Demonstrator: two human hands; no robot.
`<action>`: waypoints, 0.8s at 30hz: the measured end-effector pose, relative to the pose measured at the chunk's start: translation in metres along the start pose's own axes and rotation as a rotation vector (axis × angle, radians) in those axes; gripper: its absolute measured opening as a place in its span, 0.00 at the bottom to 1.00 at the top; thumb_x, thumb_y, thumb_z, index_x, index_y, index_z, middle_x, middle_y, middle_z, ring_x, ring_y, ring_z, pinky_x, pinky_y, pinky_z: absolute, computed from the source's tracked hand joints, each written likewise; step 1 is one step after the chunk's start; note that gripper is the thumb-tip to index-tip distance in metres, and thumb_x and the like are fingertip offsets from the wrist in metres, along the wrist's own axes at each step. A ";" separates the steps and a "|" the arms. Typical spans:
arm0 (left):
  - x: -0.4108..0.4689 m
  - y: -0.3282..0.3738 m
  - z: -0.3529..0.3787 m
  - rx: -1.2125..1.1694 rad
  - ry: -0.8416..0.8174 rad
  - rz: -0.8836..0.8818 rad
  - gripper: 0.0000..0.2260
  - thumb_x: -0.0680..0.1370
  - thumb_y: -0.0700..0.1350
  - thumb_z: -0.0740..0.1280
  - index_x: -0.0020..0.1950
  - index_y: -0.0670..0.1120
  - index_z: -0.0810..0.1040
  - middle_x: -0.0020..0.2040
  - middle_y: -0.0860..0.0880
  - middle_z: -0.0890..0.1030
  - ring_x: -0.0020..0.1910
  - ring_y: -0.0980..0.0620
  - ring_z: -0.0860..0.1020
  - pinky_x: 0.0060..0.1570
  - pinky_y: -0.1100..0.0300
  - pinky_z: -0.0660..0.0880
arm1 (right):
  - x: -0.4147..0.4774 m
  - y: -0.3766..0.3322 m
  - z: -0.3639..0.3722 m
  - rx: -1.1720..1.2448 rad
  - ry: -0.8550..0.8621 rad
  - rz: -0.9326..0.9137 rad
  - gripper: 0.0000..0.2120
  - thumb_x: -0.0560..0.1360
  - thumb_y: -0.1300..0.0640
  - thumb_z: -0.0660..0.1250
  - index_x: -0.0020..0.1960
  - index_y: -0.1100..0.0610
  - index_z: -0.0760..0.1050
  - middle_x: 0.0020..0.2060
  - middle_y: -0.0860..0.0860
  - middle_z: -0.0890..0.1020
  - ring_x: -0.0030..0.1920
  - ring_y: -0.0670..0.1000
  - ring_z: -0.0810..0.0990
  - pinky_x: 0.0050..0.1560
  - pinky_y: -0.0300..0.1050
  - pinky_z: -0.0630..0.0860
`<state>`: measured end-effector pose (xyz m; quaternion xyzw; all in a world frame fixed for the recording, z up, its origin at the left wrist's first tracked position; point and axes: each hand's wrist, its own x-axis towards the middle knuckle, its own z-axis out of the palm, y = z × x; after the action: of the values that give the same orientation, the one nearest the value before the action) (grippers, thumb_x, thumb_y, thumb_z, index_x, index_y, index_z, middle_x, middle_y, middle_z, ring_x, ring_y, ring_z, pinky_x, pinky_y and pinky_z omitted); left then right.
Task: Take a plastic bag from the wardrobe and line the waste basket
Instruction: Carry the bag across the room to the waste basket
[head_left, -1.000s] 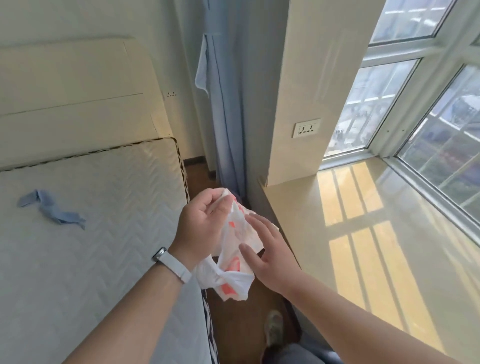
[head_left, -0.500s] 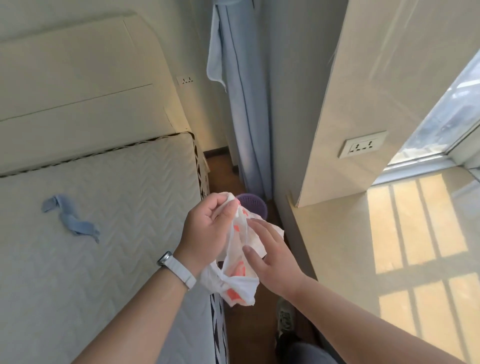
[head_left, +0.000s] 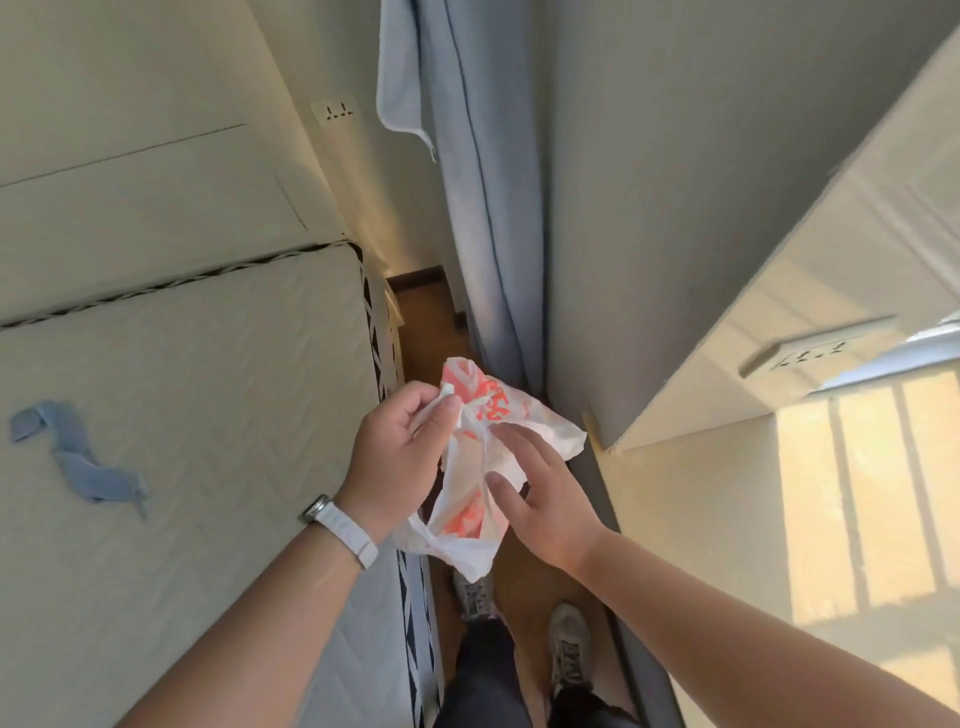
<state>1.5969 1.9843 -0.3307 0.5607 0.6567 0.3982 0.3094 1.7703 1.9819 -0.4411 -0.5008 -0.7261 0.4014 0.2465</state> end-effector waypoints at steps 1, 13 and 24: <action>0.010 -0.012 0.003 -0.007 -0.001 -0.008 0.11 0.77 0.59 0.63 0.38 0.55 0.75 0.32 0.57 0.77 0.33 0.60 0.76 0.32 0.72 0.70 | 0.010 0.006 0.005 0.001 0.003 0.010 0.23 0.79 0.36 0.56 0.72 0.38 0.60 0.72 0.38 0.67 0.71 0.34 0.61 0.70 0.39 0.60; 0.110 -0.210 0.059 -0.095 -0.064 -0.074 0.08 0.80 0.51 0.65 0.41 0.54 0.77 0.35 0.55 0.80 0.35 0.60 0.78 0.33 0.72 0.72 | 0.129 0.137 0.127 -0.034 -0.005 0.123 0.26 0.78 0.34 0.54 0.73 0.40 0.60 0.72 0.40 0.68 0.72 0.43 0.66 0.69 0.45 0.69; 0.136 -0.412 0.117 -0.083 0.041 -0.059 0.10 0.80 0.49 0.65 0.37 0.52 0.76 0.34 0.53 0.78 0.34 0.61 0.75 0.34 0.74 0.70 | 0.201 0.293 0.280 0.004 0.020 0.008 0.26 0.76 0.31 0.55 0.71 0.41 0.62 0.68 0.41 0.72 0.66 0.35 0.65 0.70 0.40 0.67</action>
<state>1.4705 2.1165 -0.7417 0.5195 0.6621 0.4272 0.3305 1.6365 2.1255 -0.8493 -0.5073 -0.7208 0.3988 0.2529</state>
